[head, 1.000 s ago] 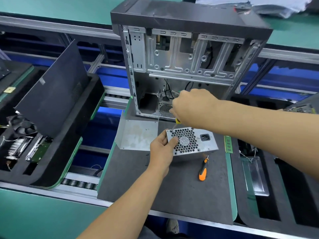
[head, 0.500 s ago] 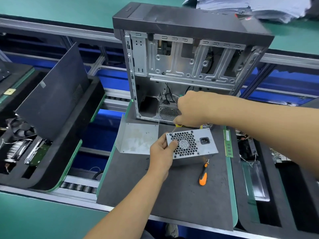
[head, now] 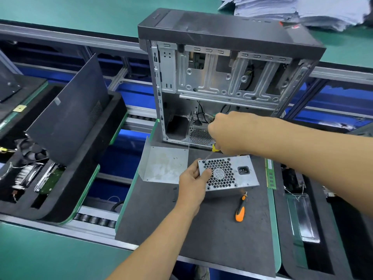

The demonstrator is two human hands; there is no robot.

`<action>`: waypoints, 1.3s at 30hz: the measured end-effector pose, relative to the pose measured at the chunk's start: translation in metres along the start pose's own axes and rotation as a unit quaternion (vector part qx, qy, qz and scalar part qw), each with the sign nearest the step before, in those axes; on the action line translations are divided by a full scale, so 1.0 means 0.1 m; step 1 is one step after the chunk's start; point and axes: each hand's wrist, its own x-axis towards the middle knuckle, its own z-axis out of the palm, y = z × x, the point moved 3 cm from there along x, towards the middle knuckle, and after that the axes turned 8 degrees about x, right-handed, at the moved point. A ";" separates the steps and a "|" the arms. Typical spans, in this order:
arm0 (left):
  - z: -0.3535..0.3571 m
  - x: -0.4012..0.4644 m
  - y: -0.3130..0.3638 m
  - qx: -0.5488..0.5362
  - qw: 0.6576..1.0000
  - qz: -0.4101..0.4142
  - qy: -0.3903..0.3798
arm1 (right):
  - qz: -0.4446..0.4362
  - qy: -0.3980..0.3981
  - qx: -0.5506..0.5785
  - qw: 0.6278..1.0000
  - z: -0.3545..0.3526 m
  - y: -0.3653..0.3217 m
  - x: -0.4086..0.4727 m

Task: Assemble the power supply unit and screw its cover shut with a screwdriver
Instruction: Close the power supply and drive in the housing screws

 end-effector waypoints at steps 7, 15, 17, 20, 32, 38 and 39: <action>-0.03 0.05 0.01 -0.016 1.000 -0.009 0.019 | 0.000 -0.006 0.003 1.000 0.10 0.01 0.01; -0.04 0.05 -0.02 -0.016 1.000 -0.002 0.011 | -0.051 0.028 -0.051 0.997 0.12 -0.01 -0.03; -0.06 0.07 -0.02 -0.018 1.000 -0.003 0.009 | -0.022 0.018 0.000 1.000 0.13 0.03 -0.02; -0.06 0.07 -0.02 -0.021 1.000 -0.011 -0.006 | 0.036 -0.009 0.134 0.990 0.14 0.20 -0.04; -0.75 -0.04 -0.20 0.105 0.987 0.062 0.104 | 0.159 0.152 0.609 0.762 1.41 0.18 -0.22; -1.32 -0.11 -0.56 0.485 0.861 0.111 0.101 | 0.160 0.267 0.681 0.663 1.65 -0.01 -0.28; -1.30 -0.09 -0.61 0.511 0.847 0.125 0.082 | 0.154 0.275 0.683 0.659 1.66 -0.02 -0.29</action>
